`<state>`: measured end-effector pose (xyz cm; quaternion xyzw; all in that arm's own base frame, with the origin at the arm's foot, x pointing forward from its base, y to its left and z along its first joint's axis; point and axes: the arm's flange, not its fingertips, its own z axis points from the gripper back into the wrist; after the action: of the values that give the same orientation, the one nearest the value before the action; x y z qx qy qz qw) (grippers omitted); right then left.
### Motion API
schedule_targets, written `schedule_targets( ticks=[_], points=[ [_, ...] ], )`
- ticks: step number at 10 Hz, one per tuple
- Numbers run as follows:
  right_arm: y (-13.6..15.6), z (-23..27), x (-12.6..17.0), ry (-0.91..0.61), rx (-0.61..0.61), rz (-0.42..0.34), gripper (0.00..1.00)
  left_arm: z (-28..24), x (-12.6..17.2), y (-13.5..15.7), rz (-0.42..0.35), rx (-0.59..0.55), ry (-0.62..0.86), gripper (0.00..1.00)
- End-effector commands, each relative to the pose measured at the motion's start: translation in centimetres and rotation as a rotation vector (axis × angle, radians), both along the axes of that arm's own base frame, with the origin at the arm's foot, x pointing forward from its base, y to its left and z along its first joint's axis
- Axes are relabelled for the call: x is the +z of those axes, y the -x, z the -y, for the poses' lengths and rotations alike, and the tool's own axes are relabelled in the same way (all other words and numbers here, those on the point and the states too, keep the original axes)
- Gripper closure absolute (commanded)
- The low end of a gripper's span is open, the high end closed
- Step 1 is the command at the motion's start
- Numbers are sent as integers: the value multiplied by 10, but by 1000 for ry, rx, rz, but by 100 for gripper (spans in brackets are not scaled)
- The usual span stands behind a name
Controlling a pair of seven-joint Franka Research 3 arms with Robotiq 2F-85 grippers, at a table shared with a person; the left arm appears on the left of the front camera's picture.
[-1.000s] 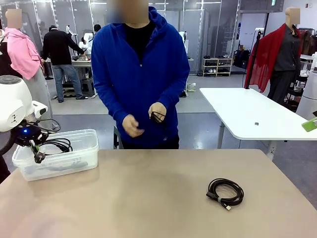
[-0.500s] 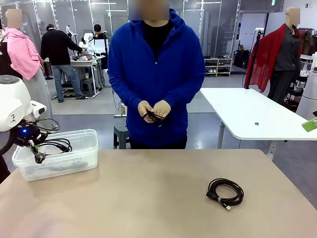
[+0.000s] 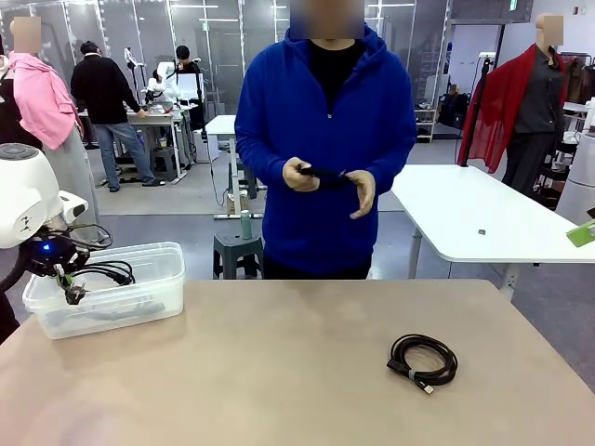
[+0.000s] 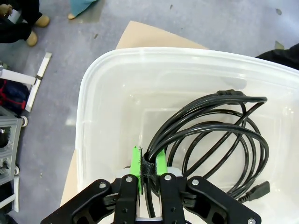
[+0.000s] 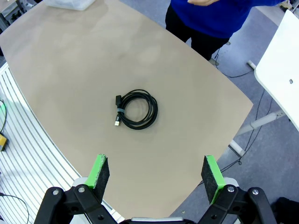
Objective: Organize and store the cables.
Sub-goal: Place the Power Cable into the Organizing box.
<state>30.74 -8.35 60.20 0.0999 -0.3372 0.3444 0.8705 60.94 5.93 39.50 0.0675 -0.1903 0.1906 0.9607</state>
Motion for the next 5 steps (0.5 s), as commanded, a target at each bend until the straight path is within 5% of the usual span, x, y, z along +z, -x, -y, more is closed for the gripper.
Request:
schedule_targets(
  ticks=[1, 4, 5],
  points=[
    [0, 1, -1, -3, 8, 2, 0, -5, -10, -5, 10, -93, -37, 85],
    [0, 1, -1, -3, 8, 2, 0, -11, -27, -17, -64, -124, -4, 85],
    [0, 1, -1, -3, 8, 2, 0, -11, -26, -15, -52, -122, 0, 72]
  ],
)
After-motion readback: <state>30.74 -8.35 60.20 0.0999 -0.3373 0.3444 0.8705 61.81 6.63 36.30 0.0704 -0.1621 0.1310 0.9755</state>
